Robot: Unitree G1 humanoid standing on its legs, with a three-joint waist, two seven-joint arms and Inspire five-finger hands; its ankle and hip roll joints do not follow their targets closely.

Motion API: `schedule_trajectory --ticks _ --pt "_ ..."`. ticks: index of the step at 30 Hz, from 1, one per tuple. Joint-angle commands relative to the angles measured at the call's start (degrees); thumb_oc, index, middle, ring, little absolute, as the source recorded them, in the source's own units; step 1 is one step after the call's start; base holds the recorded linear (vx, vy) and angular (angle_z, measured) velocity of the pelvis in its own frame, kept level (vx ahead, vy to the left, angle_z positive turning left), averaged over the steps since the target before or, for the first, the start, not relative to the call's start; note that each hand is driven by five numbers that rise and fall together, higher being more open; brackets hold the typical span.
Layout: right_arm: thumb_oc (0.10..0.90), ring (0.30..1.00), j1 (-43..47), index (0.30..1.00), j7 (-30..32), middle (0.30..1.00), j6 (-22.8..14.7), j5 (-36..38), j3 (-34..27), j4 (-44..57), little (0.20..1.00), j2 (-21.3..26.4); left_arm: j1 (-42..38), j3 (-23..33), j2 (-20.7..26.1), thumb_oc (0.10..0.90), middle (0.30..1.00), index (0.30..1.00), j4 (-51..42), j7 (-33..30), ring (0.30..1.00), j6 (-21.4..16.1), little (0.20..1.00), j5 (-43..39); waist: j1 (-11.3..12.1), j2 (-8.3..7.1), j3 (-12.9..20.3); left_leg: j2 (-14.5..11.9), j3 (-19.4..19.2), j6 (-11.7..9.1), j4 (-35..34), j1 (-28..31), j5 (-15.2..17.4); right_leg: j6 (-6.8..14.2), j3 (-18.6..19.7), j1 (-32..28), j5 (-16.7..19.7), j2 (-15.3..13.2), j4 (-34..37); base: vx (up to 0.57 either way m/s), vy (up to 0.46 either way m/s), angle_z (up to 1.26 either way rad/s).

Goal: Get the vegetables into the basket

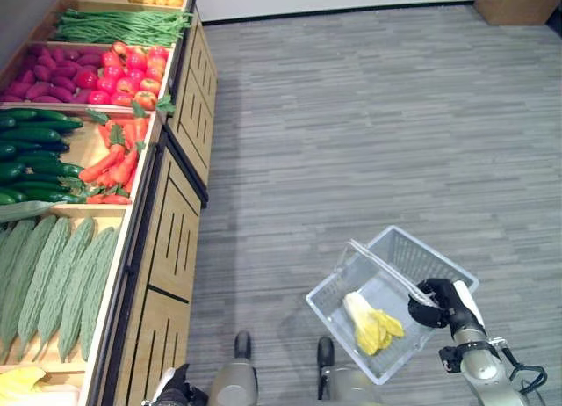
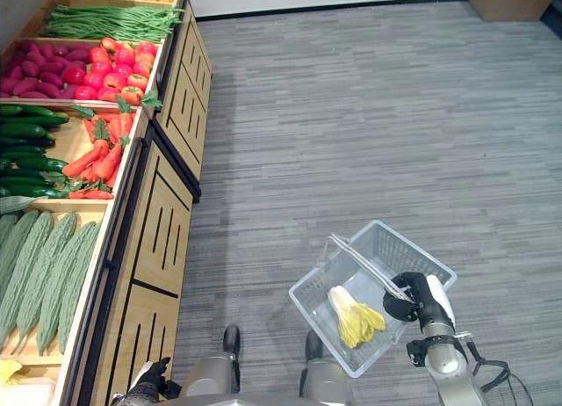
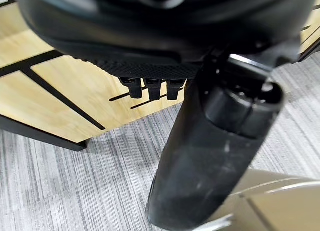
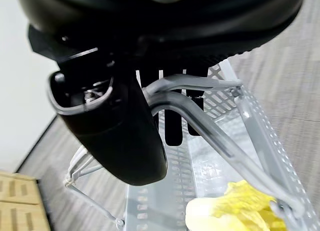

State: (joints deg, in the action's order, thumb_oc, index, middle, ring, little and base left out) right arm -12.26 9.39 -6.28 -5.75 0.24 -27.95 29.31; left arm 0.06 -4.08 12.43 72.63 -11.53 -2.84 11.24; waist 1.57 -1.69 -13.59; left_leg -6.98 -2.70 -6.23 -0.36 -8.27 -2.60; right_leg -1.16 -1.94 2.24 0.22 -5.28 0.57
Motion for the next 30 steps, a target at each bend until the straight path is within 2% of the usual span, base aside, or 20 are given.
schedule_trajectory --ticks 1,3,5,9,11,12,13,15,19,20,22,24,27,30 --pt "0.4 0.3 -0.16 0.3 1.69 0.3 -6.3 -0.27 -3.05 10.81 0.3 2.46 2.86 -1.09 2.56 0.9 1.0 1.0 -1.45 -1.76 1.0 -0.62 1.0 0.94 1.89 -0.66 4.13 -2.43 -2.29 0.08 1.14 -5.52 -10.37 5.95 -0.16 -11.58 -8.25 2.43 -6.09 0.24 0.123 -0.44" --pt "0.4 0.3 -0.69 0.3 1.13 0.3 -5.98 -0.58 -2.64 11.0 0.3 1.7 3.38 -0.82 2.83 0.9 1.0 1.0 -1.16 -1.76 1.0 -0.45 1.0 1.27 1.96 -0.83 5.37 -1.78 -3.16 1.11 1.08 -4.22 -9.18 6.46 0.71 -12.83 -9.1 1.5 -6.4 0.32 0.195 -0.71" --pt "0.4 0.3 -1.05 0.3 0.72 0.3 -5.63 -0.91 -2.18 11.02 0.3 1.17 3.09 -1.22 2.91 0.9 1.0 1.0 -0.77 -1.75 1.0 -0.21 1.0 1.81 1.82 -1.43 6.3 -0.48 -4.28 2.32 2.28 -4.17 -7.93 7.56 0.86 -12.88 -7.97 -0.31 -7.51 0.28 0.212 -0.59" --pt "0.4 0.3 0.0 0.3 0.05 0.3 -5.34 -0.42 -0.98 11.22 0.3 0.24 2.74 -1.55 3.89 0.9 1.0 1.0 -1.25 -1.82 1.0 -0.18 1.0 1.96 2.06 -3.14 6.94 2.31 -6.27 5.17 4.42 -3.47 -4.14 10.09 3.47 -10.47 -1.73 -3.22 -12.03 0.22 0.194 -0.13" --pt "0.4 0.3 2.07 0.3 0.27 0.3 -4.97 0.23 -0.09 10.89 0.3 -0.41 2.3 -2.28 4.14 0.9 1.0 1.0 -1.92 -1.59 1.0 -0.01 1.0 2.22 2.12 -2.98 6.31 3.4 -7.06 6.78 4.72 -2.93 -2.68 11.27 3.77 -6.92 3.08 -4.26 -19.02 0.15 0.215 -0.23" --pt "0.4 0.3 2.61 0.3 0.25 0.3 -5.09 0.89 0.25 10.72 0.3 -0.92 2.01 -2.4 4.36 0.9 1.0 1.0 -2.13 -1.79 1.0 0.02 1.0 2.17 2.13 -2.81 6.1 4.0 -7.31 7.37 4.65 -2.44 -2.05 11.46 4.28 -5.77 4.82 -3.82 -22.0 0.15 0.198 -0.29" --pt "0.4 0.3 3.14 0.3 0.24 0.3 -4.96 1.08 0.58 10.37 0.3 -1.05 1.73 -2.37 4.51 0.9 1.0 1.0 -2.1 -1.87 1.0 0.07 1.0 1.88 2.1 -2.47 5.74 4.23 -7.25 7.81 4.39 -1.52 -1.51 11.19 3.93 -3.95 5.38 -3.66 -23.97 0.17 0.182 -0.28" --pt "0.4 0.3 4.03 0.3 0.03 0.3 -4.63 0.81 1.5 11.17 0.3 -1.02 0.95 -2.02 4.66 0.9 1.0 1.0 -1.53 -1.82 1.0 0.35 1.0 1.06 1.54 -2.08 4.97 4.82 -7.86 8.3 3.66 1.33 0.01 10.8 0.06 -0.42 6.55 -5.15 -24.82 0.19 0.141 -0.14" --pt "0.4 0.3 5.04 0.3 -0.01 0.3 -4.8 1.22 1.42 11.69 0.3 -0.67 0.23 -2.49 4.56 0.9 1.0 1.0 -1.14 -1.47 1.0 0.15 1.0 1.44 0.35 -0.64 3.22 4.42 -6.86 7.78 3.37 5.37 2.55 9.29 -2.79 4.82 1.21 -4.07 -19.42 0.2 0.026 -0.07" --pt "0.4 0.3 5.05 0.3 -0.01 0.3 -4.81 1.23 1.41 11.67 0.3 -0.65 0.22 -2.49 4.54 0.9 1.0 1.0 -1.12 -1.47 1.0 0.14 1.0 1.44 0.25 -0.6 3.09 4.39 -6.75 7.73 3.45 5.5 2.7 9.26 -2.92 4.61 1.05 -4.07 -19.47 0.21 -0.069 -0.01" --pt "0.4 0.3 6.32 0.3 0.75 0.3 -4.94 1.65 1.79 11.96 0.3 -0.52 -0.13 -2.61 4.08 0.9 1.0 1.0 -0.71 -1.43 1.0 0.23 1.0 1.75 -0.58 -1.36 1.98 4.46 -5.59 6.58 3.87 8.2 4.99 9.91 -3.33 8.04 3.14 -5.09 -9.92 0.29 -0.138 0.23" --pt "0.4 0.3 6.47 0.3 0.93 0.3 -4.93 1.53 2.13 12.34 0.3 -0.51 -0.28 -2.61 3.71 0.9 1.0 1.0 -0.54 -1.23 1.0 0.26 1.0 2.0 -1.29 -1.82 1.56 4.32 -4.62 5.79 3.84 10.46 6.36 10.86 -2.53 9.82 6.49 -5.7 -5.49 0.31 -0.159 0.33" --pt "0.4 0.3 5.54 0.3 0.44 0.3 -4.69 1.05 1.92 13.51 0.3 -0.29 0.36 -2.52 3.24 0.9 1.0 1.0 -0.42 -0.86 1.0 0.33 1.0 2.32 -2.16 -1.92 1.69 3.94 -2.67 4.95 4.16 13.65 7.9 11.63 -0.81 10.81 8.04 -5.25 -5.48 0.35 -0.183 0.28" --pt "0.4 0.3 5.02 0.3 -0.25 0.3 -4.69 1.05 1.98 13.48 0.3 -0.01 0.82 -2.38 2.82 0.9 1.0 1.0 -0.09 -0.91 1.0 0.42 1.0 2.42 -2.16 -1.8 2.84 2.68 -1.73 3.88 4.6 15.01 7.66 10.48 -2.06 9.7 7.59 -4.09 -6.26 0.23 -0.209 0.47"
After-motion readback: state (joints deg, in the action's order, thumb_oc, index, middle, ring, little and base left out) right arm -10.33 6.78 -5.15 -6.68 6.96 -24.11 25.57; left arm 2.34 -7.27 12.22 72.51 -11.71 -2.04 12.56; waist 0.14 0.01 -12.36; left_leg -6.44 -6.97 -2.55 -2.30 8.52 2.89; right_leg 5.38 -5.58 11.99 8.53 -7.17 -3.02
